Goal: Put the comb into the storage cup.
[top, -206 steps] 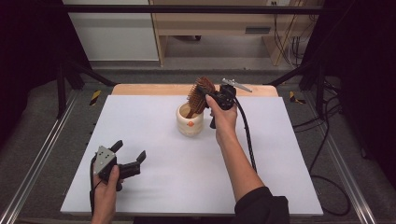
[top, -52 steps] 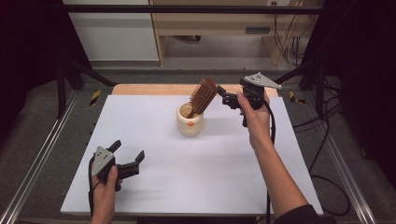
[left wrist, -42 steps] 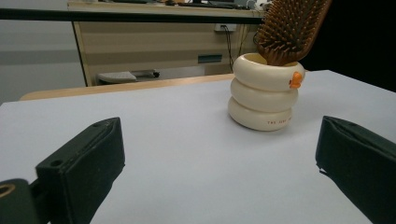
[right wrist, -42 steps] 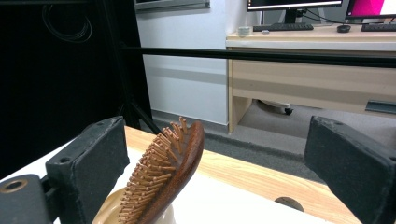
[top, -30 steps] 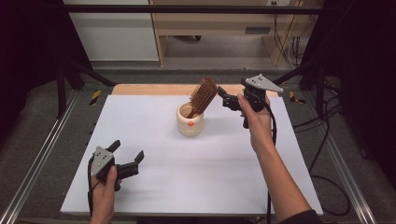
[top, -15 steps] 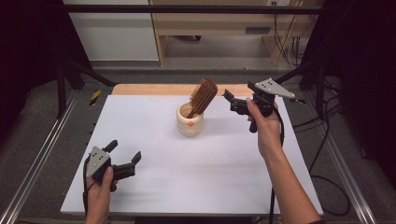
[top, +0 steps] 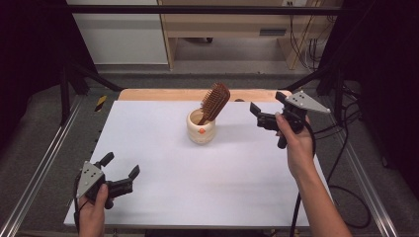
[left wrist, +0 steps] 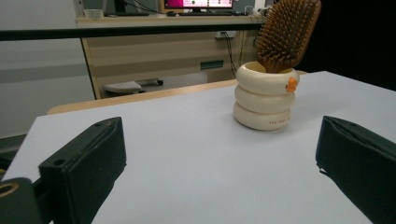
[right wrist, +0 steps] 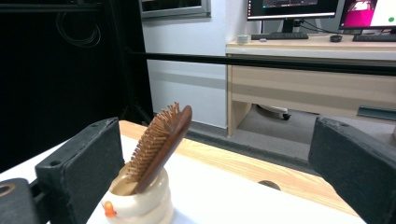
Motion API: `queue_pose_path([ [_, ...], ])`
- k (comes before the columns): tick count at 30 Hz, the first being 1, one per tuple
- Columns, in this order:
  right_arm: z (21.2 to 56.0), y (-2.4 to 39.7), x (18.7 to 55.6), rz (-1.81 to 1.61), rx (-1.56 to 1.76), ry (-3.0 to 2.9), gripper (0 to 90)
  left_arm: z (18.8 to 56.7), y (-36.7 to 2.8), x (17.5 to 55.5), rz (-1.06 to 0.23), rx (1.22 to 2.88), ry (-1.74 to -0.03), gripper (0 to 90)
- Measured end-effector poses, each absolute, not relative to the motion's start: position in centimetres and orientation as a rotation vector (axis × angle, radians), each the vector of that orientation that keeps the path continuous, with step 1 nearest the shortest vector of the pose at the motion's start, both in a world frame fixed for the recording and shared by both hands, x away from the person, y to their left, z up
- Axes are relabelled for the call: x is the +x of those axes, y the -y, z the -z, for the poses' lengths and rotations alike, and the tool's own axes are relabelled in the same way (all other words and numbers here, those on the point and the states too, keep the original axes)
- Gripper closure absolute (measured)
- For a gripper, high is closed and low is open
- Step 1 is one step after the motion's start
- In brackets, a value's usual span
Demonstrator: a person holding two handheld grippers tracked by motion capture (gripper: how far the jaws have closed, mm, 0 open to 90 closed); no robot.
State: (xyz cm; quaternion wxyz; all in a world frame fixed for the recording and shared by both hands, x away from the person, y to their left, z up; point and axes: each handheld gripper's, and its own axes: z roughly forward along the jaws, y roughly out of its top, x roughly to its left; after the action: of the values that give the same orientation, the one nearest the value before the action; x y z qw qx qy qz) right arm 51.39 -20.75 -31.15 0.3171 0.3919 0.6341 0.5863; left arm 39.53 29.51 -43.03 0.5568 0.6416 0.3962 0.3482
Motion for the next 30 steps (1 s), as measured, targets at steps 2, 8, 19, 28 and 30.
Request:
queue_pose_path([
  [2,31.2,21.3,50.9,-1.54,1.025,-1.662,4.7,43.1,-30.1,39.2,-0.836,1.512,-0.941,1.8],
  [8,31.7,23.0,49.7,-1.544,1.056,-1.632,4.9,43.9,-30.8,39.5,-0.828,1.499,-0.958,1.9],
  [19,31.8,25.7,48.2,-1.545,1.063,-1.554,4.2,44.0,-31.2,39.6,-0.829,1.472,-0.976,1.8],
  [28,31.8,26.9,47.0,-1.519,1.061,-1.57,1.6,44.0,-31.5,39.7,-0.827,1.458,-0.979,1.7],
  [30,32.0,27.3,46.7,-1.518,1.065,-1.576,1.6,44.0,-31.6,39.6,-0.828,1.458,-0.978,1.6],
])
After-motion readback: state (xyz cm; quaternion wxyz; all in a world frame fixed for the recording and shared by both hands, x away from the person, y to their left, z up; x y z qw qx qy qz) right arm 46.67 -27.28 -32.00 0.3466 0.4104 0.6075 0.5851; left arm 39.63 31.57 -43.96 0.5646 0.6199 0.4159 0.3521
